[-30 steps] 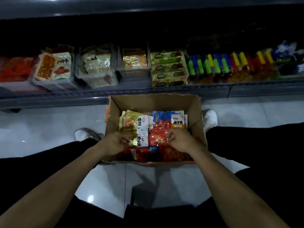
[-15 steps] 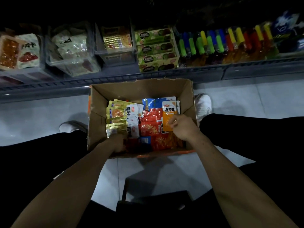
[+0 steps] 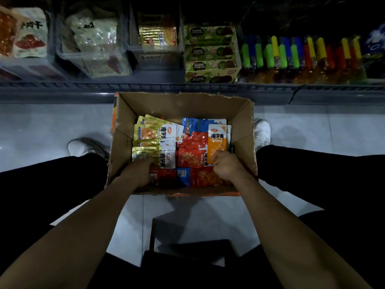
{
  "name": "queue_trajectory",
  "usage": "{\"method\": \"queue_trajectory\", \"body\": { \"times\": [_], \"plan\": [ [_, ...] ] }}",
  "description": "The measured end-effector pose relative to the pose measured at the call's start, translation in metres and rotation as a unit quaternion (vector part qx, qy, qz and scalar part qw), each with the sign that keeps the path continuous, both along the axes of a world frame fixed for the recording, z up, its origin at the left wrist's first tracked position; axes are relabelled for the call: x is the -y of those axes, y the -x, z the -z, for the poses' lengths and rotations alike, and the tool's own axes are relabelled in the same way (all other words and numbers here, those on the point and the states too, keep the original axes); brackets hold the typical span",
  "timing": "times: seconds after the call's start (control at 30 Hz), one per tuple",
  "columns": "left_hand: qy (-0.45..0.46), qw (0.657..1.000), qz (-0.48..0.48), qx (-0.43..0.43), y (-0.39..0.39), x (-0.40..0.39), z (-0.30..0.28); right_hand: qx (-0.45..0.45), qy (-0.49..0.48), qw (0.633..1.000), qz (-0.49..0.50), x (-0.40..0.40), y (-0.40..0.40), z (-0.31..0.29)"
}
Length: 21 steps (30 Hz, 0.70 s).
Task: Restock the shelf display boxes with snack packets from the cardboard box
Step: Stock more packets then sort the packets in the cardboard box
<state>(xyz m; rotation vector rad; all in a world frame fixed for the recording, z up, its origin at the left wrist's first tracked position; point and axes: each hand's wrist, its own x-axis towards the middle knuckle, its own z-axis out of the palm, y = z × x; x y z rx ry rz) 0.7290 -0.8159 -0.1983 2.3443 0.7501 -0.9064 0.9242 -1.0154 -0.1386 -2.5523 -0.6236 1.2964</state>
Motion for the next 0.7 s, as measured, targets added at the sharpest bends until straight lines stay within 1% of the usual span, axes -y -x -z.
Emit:
{"method": "queue_trajectory", "body": {
  "times": [0.13,0.23,0.4,0.6,0.7],
  "plan": [
    [0.027,0.999,0.019,-0.034,0.0,-0.005,-0.003,-0.007,-0.016,0.999,-0.029,-0.006,0.014,0.014],
    [0.035,0.999,0.01,-0.038,0.002,-0.003,-0.007,-0.01,-0.009,0.999,-0.043,-0.011,0.018,0.025],
    [0.052,0.998,0.006,-0.047,0.005,0.004,-0.014,0.003,0.018,0.992,-0.124,-0.008,0.029,0.042],
    [0.061,0.996,0.002,-0.065,0.005,0.005,-0.019,0.067,0.045,0.977,-0.195,-0.006,0.023,0.056],
    [0.065,0.995,0.004,-0.072,0.007,0.005,-0.017,0.084,0.048,0.974,-0.207,-0.002,0.017,0.056]
  ]
}}
